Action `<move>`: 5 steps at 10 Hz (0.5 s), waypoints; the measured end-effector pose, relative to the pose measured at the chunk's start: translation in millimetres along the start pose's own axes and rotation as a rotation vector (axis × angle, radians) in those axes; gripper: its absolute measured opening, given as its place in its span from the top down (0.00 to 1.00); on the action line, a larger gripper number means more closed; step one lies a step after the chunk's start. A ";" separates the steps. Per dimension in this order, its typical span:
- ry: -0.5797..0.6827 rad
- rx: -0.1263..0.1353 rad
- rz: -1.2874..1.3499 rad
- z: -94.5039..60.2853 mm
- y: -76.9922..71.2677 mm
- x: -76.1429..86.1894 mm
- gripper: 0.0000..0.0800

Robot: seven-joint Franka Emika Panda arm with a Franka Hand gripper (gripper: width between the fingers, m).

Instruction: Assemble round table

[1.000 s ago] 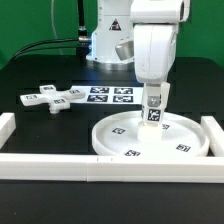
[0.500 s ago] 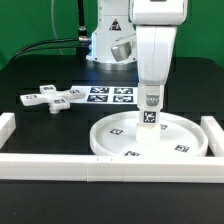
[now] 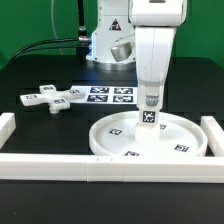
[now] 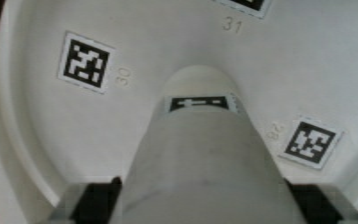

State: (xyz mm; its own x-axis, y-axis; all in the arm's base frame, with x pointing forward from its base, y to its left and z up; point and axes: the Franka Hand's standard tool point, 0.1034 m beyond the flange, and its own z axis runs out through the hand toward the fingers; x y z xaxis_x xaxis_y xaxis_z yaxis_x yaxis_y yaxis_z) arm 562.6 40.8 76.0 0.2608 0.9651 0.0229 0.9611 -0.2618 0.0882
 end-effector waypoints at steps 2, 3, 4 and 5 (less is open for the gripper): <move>0.008 0.010 0.346 1.0 -4.3 -0.7 0.48; 0.011 0.016 0.482 1.3 -6.1 2.0 0.48; 0.012 0.019 0.568 1.3 -6.4 2.8 0.48; 0.014 0.019 0.632 1.2 -6.1 2.7 0.48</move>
Offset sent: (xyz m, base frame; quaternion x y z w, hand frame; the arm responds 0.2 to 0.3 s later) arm -0.0099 0.0095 -0.0062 0.0417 -0.0106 0.2942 0.9548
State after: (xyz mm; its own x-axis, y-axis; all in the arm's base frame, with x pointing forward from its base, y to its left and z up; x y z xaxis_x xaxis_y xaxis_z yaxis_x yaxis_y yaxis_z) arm 557.6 45.0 74.3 0.7774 0.6242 0.0776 0.6236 -0.7810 0.0354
